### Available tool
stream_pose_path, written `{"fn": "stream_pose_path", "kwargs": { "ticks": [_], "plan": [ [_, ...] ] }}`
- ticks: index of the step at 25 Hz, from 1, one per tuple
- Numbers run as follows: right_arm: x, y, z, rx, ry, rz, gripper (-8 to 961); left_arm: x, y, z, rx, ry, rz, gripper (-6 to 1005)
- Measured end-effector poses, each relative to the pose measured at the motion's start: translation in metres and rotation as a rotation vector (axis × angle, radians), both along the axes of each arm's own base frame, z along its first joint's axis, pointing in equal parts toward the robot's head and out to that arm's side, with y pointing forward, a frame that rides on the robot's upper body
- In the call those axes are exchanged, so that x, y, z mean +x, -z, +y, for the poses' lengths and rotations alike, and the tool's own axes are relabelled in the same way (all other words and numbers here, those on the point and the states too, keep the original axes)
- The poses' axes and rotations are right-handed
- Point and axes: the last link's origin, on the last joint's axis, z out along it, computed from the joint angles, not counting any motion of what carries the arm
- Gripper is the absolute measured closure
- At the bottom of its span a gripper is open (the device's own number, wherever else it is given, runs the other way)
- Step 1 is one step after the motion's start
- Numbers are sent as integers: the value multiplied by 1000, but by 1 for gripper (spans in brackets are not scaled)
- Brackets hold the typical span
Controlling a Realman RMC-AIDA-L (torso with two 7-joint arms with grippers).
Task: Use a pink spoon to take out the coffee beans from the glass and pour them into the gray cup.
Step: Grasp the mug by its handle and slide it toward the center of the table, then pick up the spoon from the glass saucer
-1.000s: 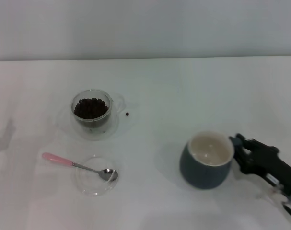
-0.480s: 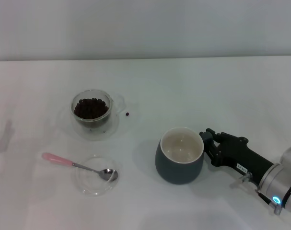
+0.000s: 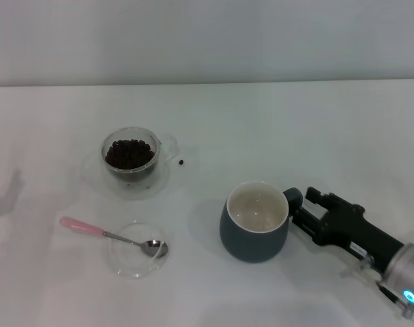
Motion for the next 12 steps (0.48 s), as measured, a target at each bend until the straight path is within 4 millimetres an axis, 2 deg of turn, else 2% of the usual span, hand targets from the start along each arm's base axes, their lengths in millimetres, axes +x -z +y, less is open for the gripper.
{"fn": "stream_pose_path", "kwargs": {
  "ticks": [7,12],
  "plan": [
    [15,-6,-21,-54,-1,4,292,3,0,4,0,9,-3,112],
    [35,-27,-34,-45,58,47,291,5,1,5,-2,12,-9,112]
  ]
}}
